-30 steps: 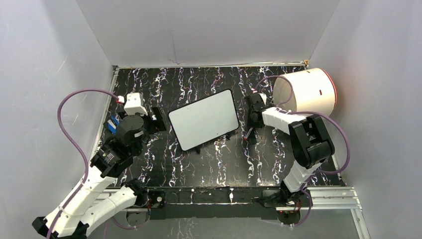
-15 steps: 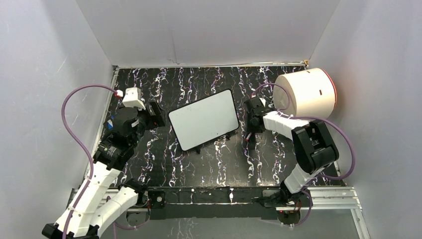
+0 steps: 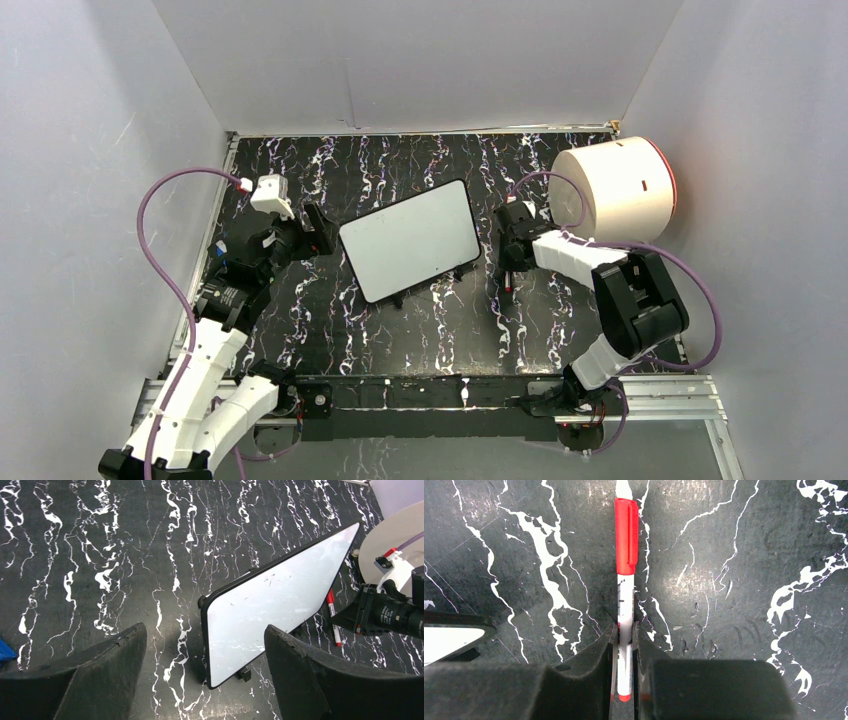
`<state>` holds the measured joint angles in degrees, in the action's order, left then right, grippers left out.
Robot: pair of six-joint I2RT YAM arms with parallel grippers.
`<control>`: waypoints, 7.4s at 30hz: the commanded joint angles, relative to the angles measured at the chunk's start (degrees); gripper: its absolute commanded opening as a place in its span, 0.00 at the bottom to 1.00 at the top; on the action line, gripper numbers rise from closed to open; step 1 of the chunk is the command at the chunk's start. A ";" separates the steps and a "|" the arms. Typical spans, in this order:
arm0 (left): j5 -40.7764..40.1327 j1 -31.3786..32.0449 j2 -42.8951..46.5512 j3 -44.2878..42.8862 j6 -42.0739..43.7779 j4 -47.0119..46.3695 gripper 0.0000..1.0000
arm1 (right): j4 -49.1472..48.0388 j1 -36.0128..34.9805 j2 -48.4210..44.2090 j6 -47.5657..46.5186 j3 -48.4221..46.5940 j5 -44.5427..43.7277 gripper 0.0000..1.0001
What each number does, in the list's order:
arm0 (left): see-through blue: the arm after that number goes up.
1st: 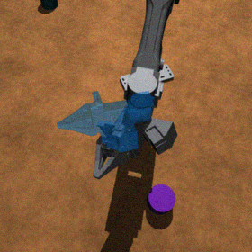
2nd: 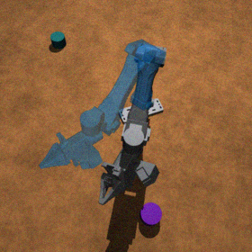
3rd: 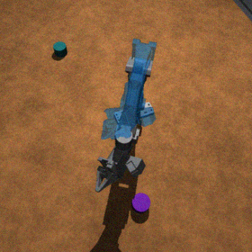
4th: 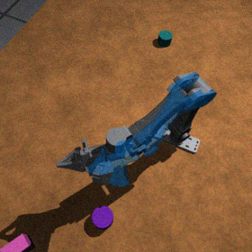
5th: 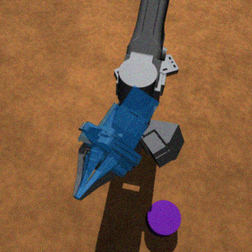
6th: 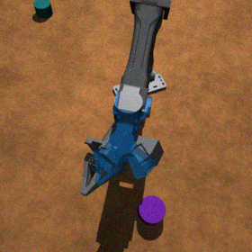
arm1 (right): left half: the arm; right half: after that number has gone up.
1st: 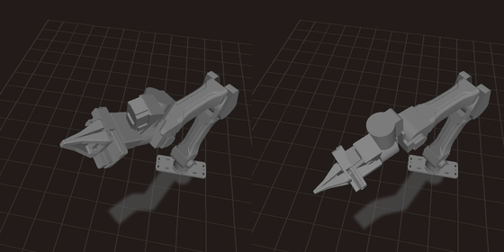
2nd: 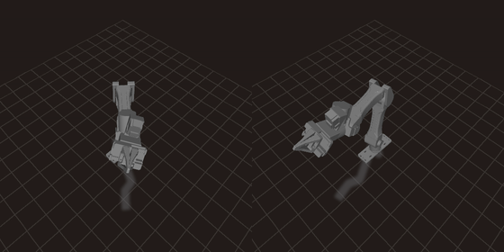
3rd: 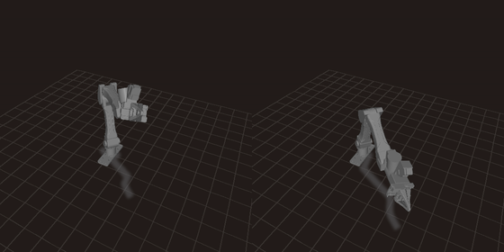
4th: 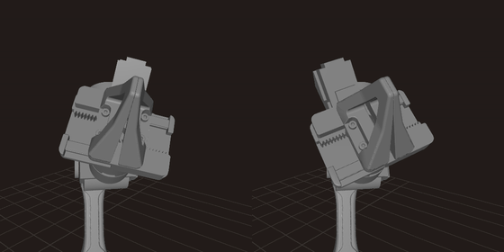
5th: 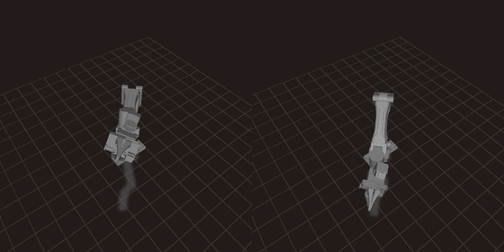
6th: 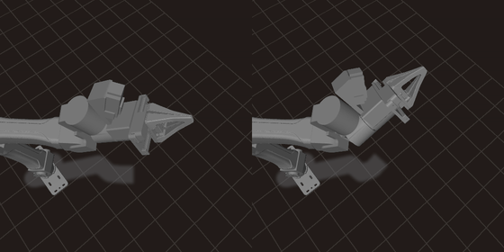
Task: Write a sentence on the whiteboard
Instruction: Open the whiteboard marker at the center of the board.
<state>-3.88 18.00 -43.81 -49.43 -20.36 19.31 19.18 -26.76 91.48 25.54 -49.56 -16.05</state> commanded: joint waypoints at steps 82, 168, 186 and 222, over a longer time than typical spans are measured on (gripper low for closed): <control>19.03 23.92 -17.20 5.74 -26.81 -28.88 0.00 | -25.49 -23.83 -37.21 -13.94 9.65 24.41 0.00; 8.19 23.40 -12.11 26.72 -63.00 -65.71 0.00 | -75.76 -16.93 -31.04 17.78 24.75 34.61 0.35; 8.30 23.40 -12.16 26.73 -63.05 -66.16 0.00 | -75.99 -16.95 -30.44 17.63 24.53 36.13 0.23; -8.80 23.40 -1.87 31.91 -54.87 -66.39 0.00 | -81.85 -16.95 -34.02 20.27 33.32 41.79 0.00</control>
<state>-6.94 41.65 -47.68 -16.64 -79.46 -46.30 -58.33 -43.53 58.74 45.56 -16.29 23.83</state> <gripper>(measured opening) 0.128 0.203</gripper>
